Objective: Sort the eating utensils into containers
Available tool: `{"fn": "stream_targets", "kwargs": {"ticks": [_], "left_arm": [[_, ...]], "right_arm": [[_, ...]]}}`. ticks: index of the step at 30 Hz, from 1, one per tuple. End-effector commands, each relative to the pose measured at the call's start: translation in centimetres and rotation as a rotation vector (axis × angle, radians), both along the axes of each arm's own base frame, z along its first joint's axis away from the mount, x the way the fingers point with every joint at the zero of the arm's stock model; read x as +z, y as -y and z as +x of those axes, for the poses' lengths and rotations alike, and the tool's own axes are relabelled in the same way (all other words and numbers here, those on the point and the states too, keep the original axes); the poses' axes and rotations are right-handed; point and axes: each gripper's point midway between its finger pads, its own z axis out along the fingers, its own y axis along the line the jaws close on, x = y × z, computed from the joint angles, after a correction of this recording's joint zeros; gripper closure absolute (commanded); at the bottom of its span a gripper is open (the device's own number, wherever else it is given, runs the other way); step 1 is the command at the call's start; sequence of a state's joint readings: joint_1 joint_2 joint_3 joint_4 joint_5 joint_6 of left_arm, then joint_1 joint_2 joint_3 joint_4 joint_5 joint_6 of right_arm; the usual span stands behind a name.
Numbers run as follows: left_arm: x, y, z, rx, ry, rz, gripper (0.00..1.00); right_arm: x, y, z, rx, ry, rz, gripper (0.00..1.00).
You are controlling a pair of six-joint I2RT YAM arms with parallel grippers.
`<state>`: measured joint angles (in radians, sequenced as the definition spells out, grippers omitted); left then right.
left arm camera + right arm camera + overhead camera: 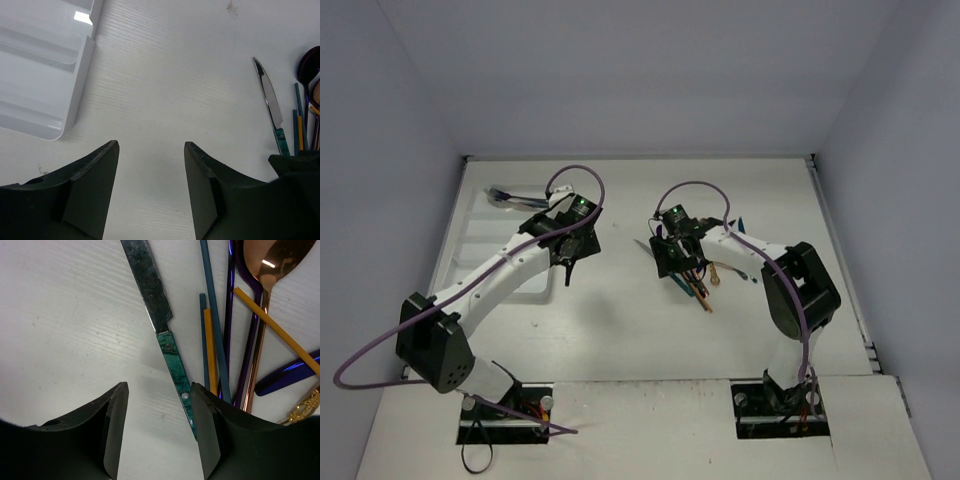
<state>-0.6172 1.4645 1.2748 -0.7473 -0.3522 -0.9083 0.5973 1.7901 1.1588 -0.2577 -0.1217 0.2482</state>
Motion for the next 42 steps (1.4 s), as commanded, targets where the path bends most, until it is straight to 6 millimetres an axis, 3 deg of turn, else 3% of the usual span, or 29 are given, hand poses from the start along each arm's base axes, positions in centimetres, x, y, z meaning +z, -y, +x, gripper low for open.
{"fn": "stream_targets", "kwargs": {"ticks": [1,12,15,18,20,22,26,27,29,31,35,42], "left_arm": [[3.1,-0.5,0.5,-0.042,0.086,-0.042,0.49],[2.9,-0.6,0.2,-0.055,0.077,-0.074,0.49],[2.9,-0.2,0.2,-0.061,0.073,-0.094,0.49],[2.8,0.4,0.0,-0.068,0.07,-0.134,0.49],[2.9,0.9,0.0,-0.073,0.077,-0.163,0.49],[3.1,1.6,-0.1,-0.094,0.093,-0.206,0.49],[4.4,4.5,0.3,-0.185,0.18,-0.376,0.49],[5.5,5.2,0.8,-0.196,0.232,-0.431,0.49],[5.4,6.4,0.6,-0.228,0.252,-0.519,0.49],[6.7,7.2,1.2,-0.247,0.313,-0.581,0.49],[8.2,8.7,1.8,-0.297,0.384,-0.659,0.49],[11.2,9.4,3.2,-0.329,0.509,-0.696,0.5]], "right_arm": [[0.7,-1.3,1.7,0.034,0.063,0.0,0.51],[-3.6,0.1,-0.6,0.027,0.02,-0.118,0.56],[-4.2,-0.2,-1.3,0.038,0.007,-0.13,0.68],[-4.5,-0.8,-2.2,0.056,0.005,-0.142,0.96],[-4.2,-1.1,-2.3,0.058,0.022,-0.148,1.0],[-2.8,-1.8,-2.0,0.062,0.053,-0.121,1.0],[3.9,-3.8,-0.4,0.057,0.191,0.017,1.0],[5.3,-4.5,-0.3,0.068,0.206,0.059,1.0],[9.0,-5.4,-0.1,0.083,0.265,0.142,1.0],[11.5,-6.2,-0.2,0.103,0.296,0.204,1.0],[14.5,-7.1,-0.9,0.139,0.321,0.293,1.0],[16.0,-7.7,-1.9,0.166,0.317,0.354,1.0]]}}
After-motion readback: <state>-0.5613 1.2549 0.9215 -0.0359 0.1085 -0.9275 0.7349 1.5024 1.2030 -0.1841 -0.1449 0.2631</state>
